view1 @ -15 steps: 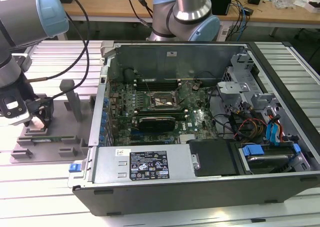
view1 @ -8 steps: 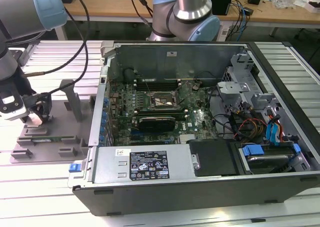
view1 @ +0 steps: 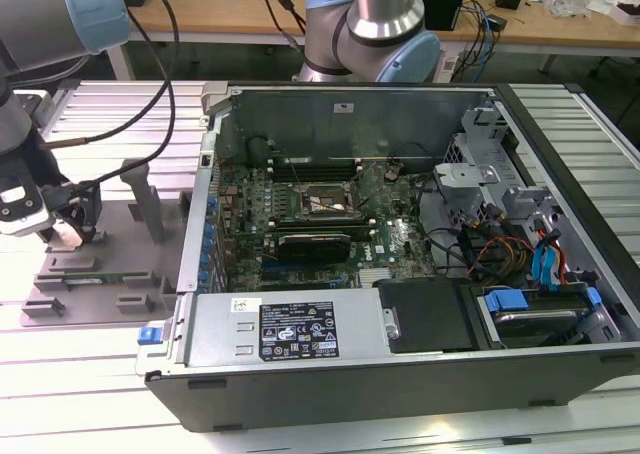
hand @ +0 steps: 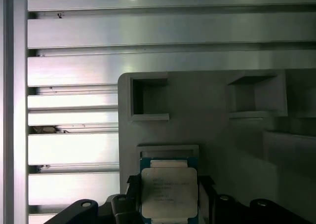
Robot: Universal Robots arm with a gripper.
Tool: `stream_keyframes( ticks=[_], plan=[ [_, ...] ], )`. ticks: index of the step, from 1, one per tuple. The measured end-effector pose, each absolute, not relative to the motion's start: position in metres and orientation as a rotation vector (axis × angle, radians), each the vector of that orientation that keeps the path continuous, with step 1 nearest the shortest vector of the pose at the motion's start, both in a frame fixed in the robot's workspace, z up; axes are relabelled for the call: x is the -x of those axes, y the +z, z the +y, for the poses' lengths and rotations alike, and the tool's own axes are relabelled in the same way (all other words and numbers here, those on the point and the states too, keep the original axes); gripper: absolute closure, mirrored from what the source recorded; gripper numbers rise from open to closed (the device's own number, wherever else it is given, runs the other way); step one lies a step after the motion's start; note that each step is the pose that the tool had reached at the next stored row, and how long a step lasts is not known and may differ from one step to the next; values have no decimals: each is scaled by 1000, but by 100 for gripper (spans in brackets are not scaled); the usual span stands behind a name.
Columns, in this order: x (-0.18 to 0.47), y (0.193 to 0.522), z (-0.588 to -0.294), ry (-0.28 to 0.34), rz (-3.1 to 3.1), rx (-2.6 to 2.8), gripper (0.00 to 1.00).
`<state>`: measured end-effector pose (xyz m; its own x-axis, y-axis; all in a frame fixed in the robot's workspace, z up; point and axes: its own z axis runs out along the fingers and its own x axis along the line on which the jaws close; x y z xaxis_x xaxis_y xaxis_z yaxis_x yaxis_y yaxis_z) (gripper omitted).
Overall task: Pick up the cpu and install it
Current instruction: 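Pick up the cpu and move it towards the insertion slot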
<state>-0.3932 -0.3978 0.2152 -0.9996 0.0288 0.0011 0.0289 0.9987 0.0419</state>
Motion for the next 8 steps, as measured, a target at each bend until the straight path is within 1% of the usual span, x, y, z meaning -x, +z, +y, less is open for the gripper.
stream_keyframes(
  ticks=[3,8],
  plan=[
    [393,230,-398,-66,-3140,45,45],
    [393,263,-398,-66,-3140,45,45]
  ],
)
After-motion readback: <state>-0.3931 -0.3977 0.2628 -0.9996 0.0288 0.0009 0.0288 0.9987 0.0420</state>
